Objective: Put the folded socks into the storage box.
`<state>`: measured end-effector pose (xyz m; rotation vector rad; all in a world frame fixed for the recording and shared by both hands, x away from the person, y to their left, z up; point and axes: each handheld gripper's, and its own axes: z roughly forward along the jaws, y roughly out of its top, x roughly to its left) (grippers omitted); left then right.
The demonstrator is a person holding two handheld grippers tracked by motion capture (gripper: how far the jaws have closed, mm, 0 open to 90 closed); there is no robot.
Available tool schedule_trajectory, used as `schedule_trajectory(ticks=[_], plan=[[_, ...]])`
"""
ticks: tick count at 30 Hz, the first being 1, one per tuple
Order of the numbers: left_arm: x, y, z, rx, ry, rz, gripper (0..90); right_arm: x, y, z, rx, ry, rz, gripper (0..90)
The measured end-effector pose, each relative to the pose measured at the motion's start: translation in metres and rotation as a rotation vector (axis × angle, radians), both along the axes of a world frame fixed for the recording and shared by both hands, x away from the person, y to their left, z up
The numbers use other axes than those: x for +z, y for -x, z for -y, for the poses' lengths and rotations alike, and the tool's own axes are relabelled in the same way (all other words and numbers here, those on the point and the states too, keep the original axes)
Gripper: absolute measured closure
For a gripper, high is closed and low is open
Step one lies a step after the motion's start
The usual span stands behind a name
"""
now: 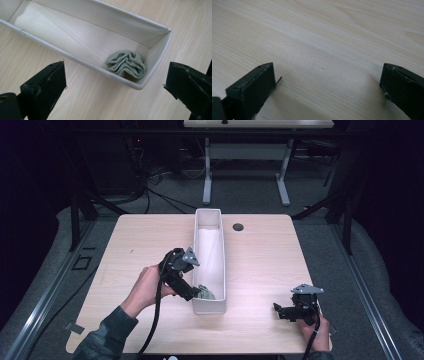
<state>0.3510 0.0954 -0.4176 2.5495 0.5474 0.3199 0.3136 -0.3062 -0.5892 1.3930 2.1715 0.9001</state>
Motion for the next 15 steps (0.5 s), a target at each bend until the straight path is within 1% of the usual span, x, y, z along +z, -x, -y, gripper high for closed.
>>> schedule_trajectory(ticks=[5, 8, 15], plan=[[0.002, 0.003, -0.009, 0.013, 0.015, 0.009, 0.0, 0.000, 0.000, 0.000, 0.000, 0.000, 0.000, 0.0], [0.002, 0.005, -0.015, 0.021, 0.021, 0.015, 0.0, 0.000, 0.000, 0.000, 0.000, 0.000, 0.001, 0.0], [-0.004, 0.012, -0.035, 0.052, 0.040, 0.026, 0.0, 0.000, 0.000, 0.000, 0.000, 0.000, 0.001, 0.0]])
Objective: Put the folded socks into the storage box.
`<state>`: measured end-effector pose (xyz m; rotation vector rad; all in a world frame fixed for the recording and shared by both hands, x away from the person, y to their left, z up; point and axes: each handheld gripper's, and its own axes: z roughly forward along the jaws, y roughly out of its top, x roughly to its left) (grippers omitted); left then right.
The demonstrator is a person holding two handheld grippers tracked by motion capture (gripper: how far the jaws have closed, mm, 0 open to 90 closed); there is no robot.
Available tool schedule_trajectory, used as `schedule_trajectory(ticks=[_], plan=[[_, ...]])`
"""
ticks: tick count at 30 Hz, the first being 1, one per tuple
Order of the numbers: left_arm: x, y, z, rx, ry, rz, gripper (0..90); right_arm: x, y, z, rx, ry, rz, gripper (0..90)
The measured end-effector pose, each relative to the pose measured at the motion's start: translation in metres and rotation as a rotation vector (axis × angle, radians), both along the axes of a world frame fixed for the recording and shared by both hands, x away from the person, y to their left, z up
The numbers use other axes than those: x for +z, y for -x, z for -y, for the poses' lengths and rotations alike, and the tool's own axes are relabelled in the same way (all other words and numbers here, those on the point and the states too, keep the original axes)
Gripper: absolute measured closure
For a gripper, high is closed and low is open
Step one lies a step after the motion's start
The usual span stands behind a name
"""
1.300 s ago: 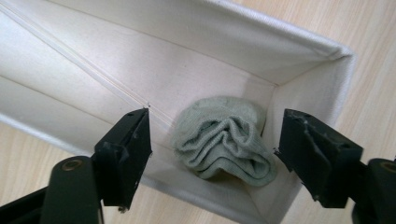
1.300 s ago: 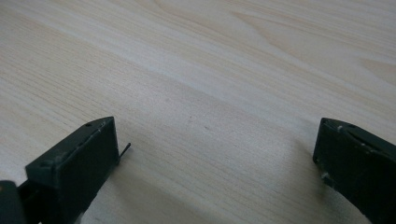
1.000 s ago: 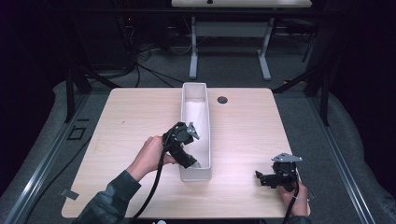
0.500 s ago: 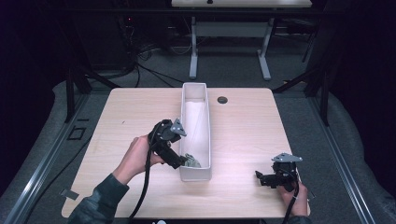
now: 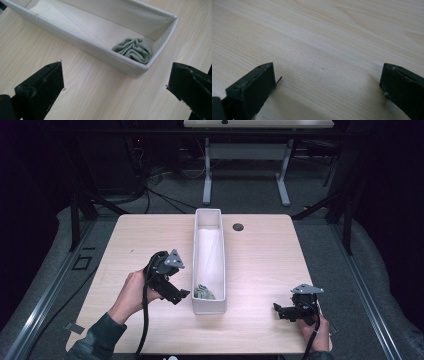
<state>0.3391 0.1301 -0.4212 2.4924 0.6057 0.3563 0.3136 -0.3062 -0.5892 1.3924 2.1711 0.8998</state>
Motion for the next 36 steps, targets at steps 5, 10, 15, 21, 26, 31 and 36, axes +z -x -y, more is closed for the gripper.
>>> schedule_trajectory(ticks=[5, 10, 15, 21, 26, 31, 36], plan=[[-0.005, 0.002, -0.015, 0.025, 0.011, -0.003, 0.0, 0.000, 0.000, 0.000, 0.000, 0.000, 0.000, 0.0], [-0.013, 0.005, -0.030, 0.062, 0.032, -0.003, 0.0, 0.000, 0.000, 0.000, 0.000, -0.001, 0.000, 0.0], [-0.023, 0.007, -0.043, 0.088, 0.041, -0.011, 0.0, 0.000, 0.000, 0.000, 0.000, 0.000, 0.000, 0.0], [-0.036, 0.010, -0.060, 0.127, 0.060, -0.015, 0.0, 0.000, 0.000, 0.000, 0.000, 0.000, 0.000, 0.0], [-0.051, 0.013, -0.074, 0.157, 0.072, -0.029, 0.0, 0.000, 0.000, 0.000, 0.000, 0.000, 0.000, 0.0], [-0.064, 0.016, -0.085, 0.183, 0.096, -0.044, 0.0, 0.000, 0.000, 0.000, 0.000, 0.000, 0.000, 0.0], [-0.078, 0.018, -0.093, 0.200, 0.119, -0.060, 0.0, 0.000, 0.000, 0.000, 0.000, 0.000, 0.000, 0.0]])
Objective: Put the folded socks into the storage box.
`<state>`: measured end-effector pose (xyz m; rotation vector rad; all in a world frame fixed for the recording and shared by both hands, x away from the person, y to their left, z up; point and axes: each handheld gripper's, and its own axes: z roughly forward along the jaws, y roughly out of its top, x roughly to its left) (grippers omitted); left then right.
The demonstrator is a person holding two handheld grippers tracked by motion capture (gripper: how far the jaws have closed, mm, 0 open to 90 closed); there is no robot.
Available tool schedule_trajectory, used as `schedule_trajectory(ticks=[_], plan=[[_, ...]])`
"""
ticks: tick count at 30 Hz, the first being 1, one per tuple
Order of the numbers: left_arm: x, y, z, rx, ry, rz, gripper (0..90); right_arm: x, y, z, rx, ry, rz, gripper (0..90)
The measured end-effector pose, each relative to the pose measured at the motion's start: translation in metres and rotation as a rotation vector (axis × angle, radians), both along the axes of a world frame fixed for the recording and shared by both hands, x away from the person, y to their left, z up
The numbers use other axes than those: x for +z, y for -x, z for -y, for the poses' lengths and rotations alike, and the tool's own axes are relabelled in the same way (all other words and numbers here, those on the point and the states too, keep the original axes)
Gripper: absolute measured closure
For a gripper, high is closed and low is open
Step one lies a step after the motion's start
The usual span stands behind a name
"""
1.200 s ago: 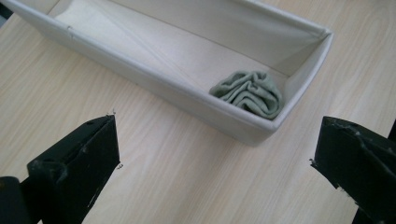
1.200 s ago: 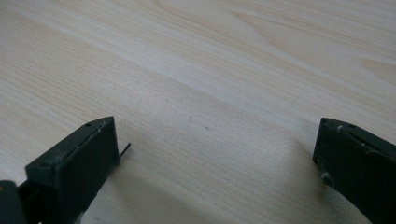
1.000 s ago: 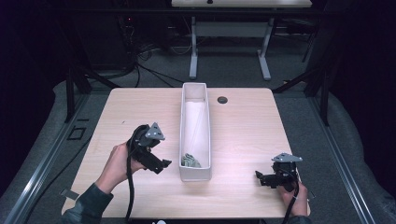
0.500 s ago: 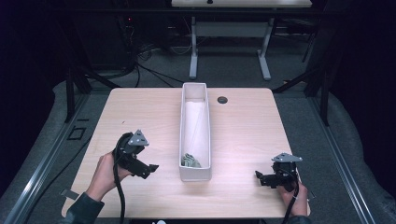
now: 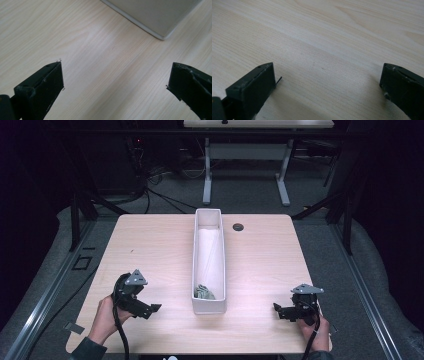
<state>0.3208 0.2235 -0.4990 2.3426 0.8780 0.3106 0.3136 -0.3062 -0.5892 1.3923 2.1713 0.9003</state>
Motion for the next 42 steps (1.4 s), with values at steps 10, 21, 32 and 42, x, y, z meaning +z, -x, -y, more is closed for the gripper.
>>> schedule_trajectory(ticks=[10, 21, 32, 42], plan=[[-0.033, 0.002, -0.012, 0.045, 0.044, -0.033, 0.0, 0.000, 0.000, 0.000, 0.000, 0.000, -0.001, 0.0], [-0.062, 0.000, -0.023, 0.101, 0.048, -0.044, 0.0, 0.000, 0.000, 0.000, 0.000, 0.000, 0.000, 0.0], [-0.081, 0.000, -0.030, 0.126, 0.061, -0.011, 0.0, 0.000, 0.000, 0.000, 0.000, 0.000, 0.000, 0.0], [-0.093, 0.008, -0.032, 0.138, 0.091, 0.083, 0.0, 0.000, 0.000, 0.000, -0.003, -0.001, 0.001, 0.0]])
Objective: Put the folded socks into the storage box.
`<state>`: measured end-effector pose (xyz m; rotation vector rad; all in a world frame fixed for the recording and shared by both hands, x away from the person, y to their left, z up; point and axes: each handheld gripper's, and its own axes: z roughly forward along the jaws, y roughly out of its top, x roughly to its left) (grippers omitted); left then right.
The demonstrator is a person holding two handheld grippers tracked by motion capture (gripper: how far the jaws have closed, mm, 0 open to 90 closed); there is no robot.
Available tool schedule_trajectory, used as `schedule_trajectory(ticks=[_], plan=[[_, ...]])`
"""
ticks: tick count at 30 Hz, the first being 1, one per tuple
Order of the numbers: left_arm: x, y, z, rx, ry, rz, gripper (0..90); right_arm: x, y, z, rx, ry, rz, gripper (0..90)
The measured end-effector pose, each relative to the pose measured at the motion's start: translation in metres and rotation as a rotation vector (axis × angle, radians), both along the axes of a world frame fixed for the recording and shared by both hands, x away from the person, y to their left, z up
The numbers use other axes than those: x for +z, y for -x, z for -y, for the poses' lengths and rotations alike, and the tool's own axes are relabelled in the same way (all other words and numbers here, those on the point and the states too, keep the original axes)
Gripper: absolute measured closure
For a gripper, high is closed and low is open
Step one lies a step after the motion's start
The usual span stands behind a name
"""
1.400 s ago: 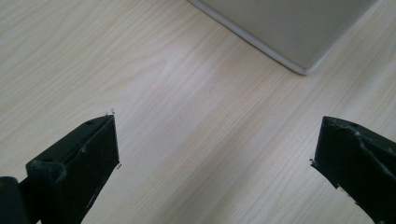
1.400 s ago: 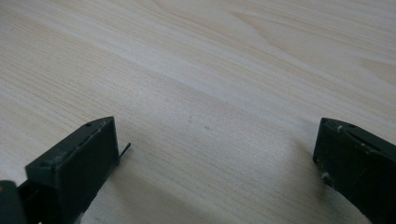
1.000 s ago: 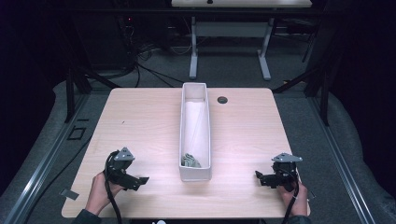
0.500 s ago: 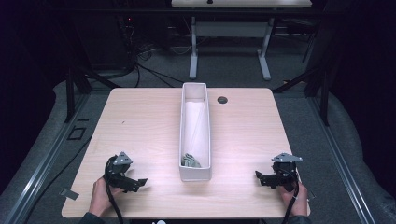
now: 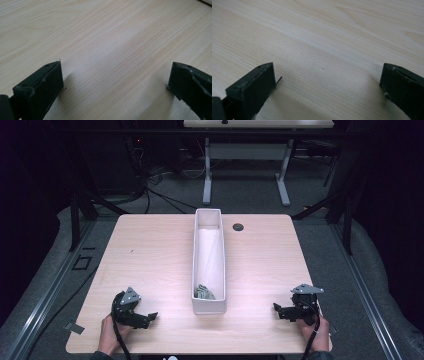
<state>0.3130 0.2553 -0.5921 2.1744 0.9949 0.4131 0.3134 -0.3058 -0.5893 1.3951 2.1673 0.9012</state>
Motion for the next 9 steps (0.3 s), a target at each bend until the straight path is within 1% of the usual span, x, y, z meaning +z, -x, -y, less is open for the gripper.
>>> schedule_trajectory(ticks=[9], plan=[[-0.0001, -0.0013, -0.0001, -0.005, 0.001, 0.000, 0.0, 0.0000, 0.0000, 0.0000, 0.000, 0.000, 0.000, 0.0]])
